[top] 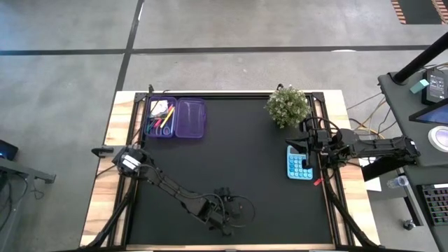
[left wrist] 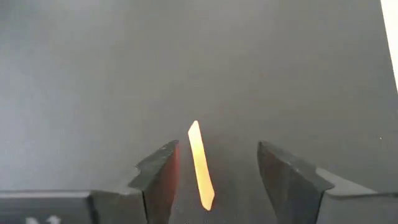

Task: Pack school essentials
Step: Put the orange eraser into the purple supply box

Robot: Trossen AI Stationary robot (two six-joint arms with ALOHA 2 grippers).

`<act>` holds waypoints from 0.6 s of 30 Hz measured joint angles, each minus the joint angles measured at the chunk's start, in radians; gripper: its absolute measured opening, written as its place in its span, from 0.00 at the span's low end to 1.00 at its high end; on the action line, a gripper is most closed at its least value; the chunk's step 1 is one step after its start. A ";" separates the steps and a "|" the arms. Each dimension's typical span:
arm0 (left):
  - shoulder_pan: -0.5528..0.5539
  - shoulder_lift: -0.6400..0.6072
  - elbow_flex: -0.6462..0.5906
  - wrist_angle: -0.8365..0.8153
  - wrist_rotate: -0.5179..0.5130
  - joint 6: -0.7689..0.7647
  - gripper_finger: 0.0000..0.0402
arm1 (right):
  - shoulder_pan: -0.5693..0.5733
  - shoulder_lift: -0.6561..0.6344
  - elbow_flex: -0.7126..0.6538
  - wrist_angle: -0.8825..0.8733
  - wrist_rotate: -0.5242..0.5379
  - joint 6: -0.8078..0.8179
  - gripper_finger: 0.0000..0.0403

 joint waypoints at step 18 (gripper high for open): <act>0.004 0.000 -0.080 0.083 -0.006 -0.019 0.41 | 0.000 0.000 0.000 0.000 0.000 0.001 0.02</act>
